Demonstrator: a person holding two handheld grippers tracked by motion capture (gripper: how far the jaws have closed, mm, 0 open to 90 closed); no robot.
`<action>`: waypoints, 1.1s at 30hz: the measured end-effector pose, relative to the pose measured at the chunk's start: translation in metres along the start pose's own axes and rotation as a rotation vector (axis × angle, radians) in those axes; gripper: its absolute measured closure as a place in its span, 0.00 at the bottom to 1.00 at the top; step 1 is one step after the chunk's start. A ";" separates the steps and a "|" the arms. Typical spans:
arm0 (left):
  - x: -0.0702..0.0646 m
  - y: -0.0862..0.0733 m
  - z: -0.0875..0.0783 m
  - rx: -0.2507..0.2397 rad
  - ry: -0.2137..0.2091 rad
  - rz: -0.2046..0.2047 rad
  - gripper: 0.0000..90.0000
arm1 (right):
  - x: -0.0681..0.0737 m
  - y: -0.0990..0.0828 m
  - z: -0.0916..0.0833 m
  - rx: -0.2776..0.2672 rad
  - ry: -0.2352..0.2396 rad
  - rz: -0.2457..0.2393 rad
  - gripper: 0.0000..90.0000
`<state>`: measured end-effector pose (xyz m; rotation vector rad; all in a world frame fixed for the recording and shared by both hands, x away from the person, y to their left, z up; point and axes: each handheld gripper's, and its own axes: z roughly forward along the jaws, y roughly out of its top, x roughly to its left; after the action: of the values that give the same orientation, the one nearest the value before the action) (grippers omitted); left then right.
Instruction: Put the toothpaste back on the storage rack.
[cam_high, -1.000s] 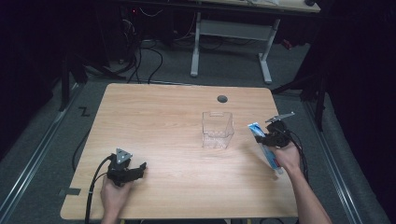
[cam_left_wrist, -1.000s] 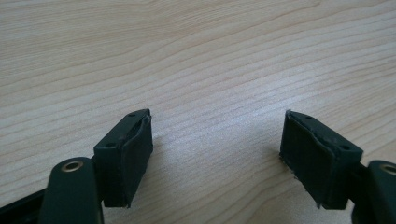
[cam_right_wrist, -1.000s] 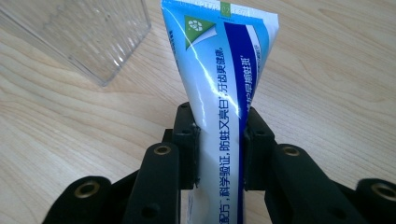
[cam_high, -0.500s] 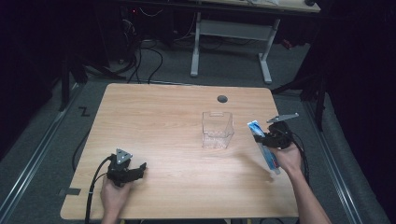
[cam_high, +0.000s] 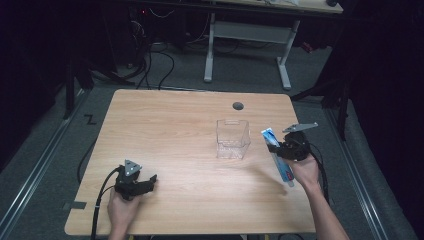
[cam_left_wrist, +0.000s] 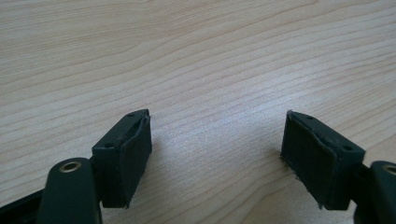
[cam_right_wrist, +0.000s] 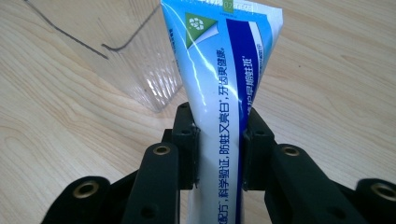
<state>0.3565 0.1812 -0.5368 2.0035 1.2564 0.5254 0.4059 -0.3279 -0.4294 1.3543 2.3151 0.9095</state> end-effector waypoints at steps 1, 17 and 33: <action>0.000 0.000 0.000 0.000 0.000 0.000 0.28 | 0.001 0.000 -0.001 -0.001 0.001 -0.001 0.80; 0.000 0.000 0.000 -0.001 0.002 0.001 0.28 | 0.008 0.008 -0.007 -0.045 0.022 -0.025 0.80; 0.000 0.000 0.000 -0.001 0.002 0.001 0.28 | 0.018 0.016 -0.009 -0.078 0.050 -0.025 0.80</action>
<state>0.3565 0.1810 -0.5369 2.0032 1.2567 0.5285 0.4022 -0.3106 -0.4113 1.2830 2.3025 1.0259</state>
